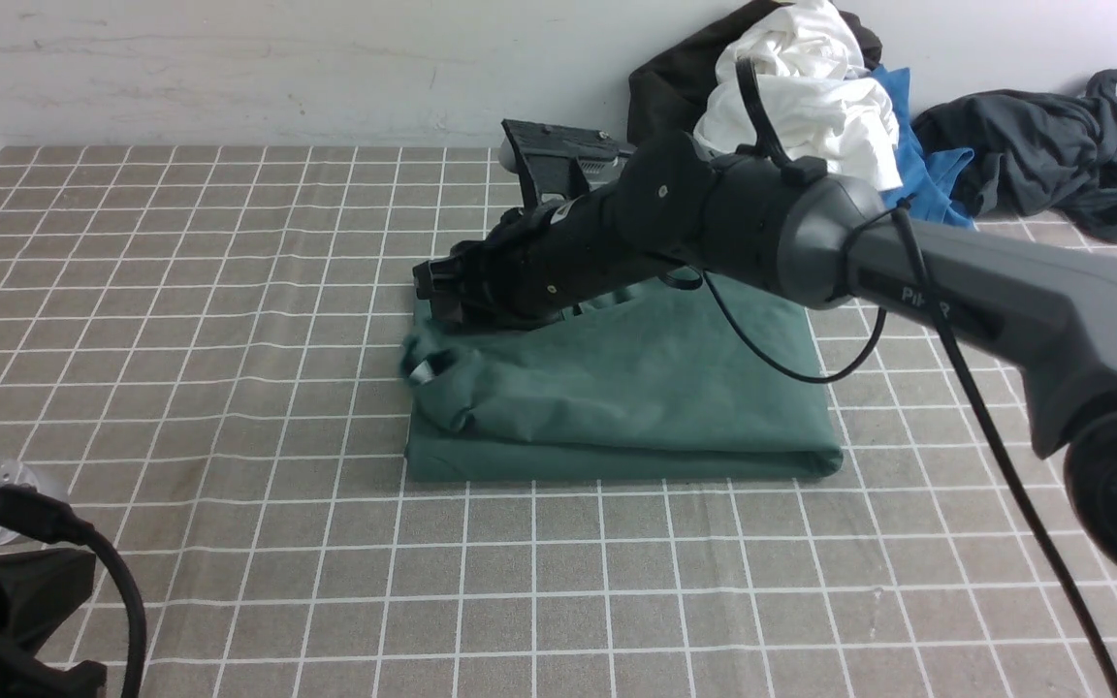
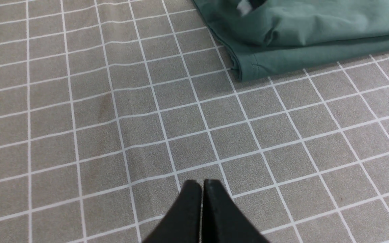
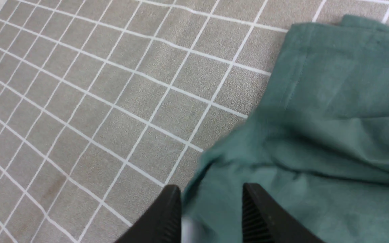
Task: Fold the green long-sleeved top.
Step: Use the right arm to drag the right edge of the fabric to the left and folds it over the left edge
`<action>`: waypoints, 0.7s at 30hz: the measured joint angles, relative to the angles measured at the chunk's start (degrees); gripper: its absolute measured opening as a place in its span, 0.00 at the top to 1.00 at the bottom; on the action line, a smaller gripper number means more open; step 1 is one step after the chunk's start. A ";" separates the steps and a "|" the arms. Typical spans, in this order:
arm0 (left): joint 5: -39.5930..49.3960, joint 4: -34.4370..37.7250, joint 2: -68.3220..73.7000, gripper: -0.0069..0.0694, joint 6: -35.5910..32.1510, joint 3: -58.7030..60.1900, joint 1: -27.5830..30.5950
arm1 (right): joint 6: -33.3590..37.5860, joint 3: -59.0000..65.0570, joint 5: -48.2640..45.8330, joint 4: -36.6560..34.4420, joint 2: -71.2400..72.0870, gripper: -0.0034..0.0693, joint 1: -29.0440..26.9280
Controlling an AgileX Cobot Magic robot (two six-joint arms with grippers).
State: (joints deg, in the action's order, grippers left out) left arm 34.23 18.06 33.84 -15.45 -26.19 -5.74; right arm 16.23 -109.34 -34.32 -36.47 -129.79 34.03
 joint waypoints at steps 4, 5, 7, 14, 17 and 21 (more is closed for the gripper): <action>0.00 1.61 0.00 0.92 0.00 0.00 0.00 | 1.17 0.00 -0.75 2.43 0.00 0.56 -0.11; 0.00 2.03 0.00 0.92 0.00 0.00 0.00 | 1.31 0.00 -0.90 3.15 0.00 0.57 -0.11; 0.00 2.99 0.00 0.92 0.00 0.00 0.00 | 1.32 0.00 -1.49 3.87 0.00 0.60 -0.11; 0.00 3.91 -0.13 0.92 -4.59 0.00 0.00 | 1.72 0.00 -5.35 3.42 -1.34 0.84 0.75; 0.47 3.98 -1.00 0.92 -10.78 0.00 0.00 | 4.47 0.00 -9.05 4.92 -0.07 0.93 0.83; 1.70 4.03 -2.60 0.92 -15.98 0.00 0.00 | 9.81 0.00 -19.22 13.44 5.10 0.97 0.40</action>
State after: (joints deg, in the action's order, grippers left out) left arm 35.93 22.09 31.24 -31.43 -26.19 -5.74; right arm 26.04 -109.34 -53.54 -23.03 -124.69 34.43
